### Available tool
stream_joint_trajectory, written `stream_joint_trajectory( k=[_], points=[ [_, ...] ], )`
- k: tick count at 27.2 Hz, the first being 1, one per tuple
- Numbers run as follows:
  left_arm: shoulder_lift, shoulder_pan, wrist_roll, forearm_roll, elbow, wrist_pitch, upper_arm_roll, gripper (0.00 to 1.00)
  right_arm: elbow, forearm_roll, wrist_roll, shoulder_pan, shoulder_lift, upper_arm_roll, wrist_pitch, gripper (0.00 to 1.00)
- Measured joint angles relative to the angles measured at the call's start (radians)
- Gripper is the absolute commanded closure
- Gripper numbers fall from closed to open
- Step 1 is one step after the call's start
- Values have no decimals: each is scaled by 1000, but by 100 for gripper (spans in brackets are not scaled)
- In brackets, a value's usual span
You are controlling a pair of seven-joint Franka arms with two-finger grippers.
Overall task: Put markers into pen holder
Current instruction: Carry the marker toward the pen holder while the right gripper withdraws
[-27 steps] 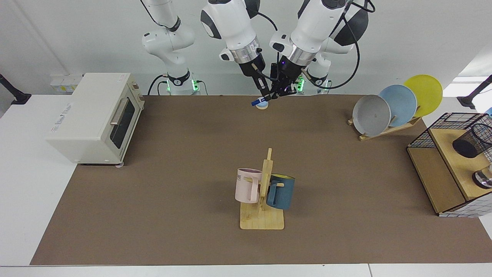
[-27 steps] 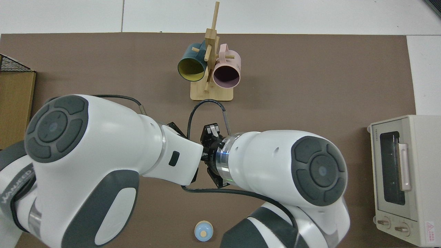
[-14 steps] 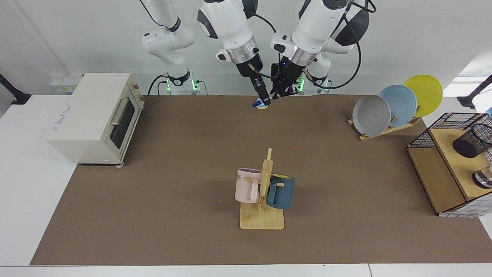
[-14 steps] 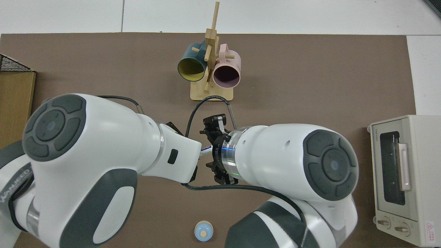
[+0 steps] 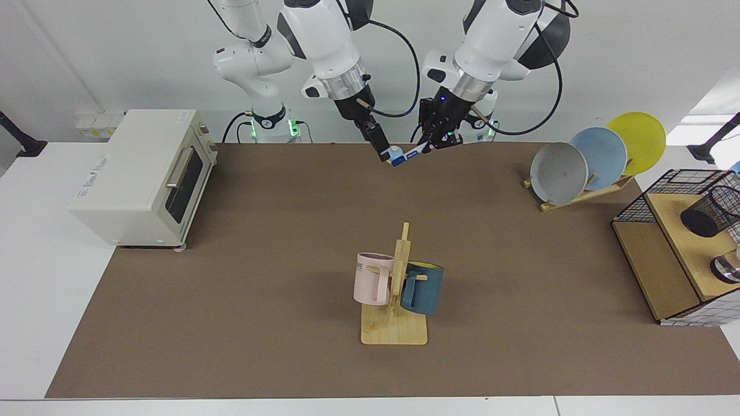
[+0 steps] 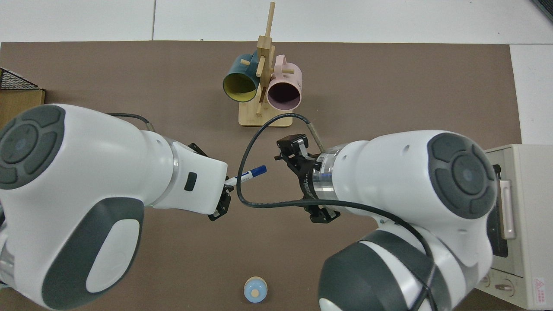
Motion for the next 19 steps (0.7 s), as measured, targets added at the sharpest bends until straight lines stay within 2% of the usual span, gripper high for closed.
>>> stream_joint_trajectory(
  k=[12,19],
  points=[
    [-6,97,0,97,34,-29,4,100,0,-33,-427,-130,-26,-5,-125,1],
    [-6,116,-53,208,80,-100,7,100,0,-85,-711,-210,-51,-7,-175,1]
  ],
)
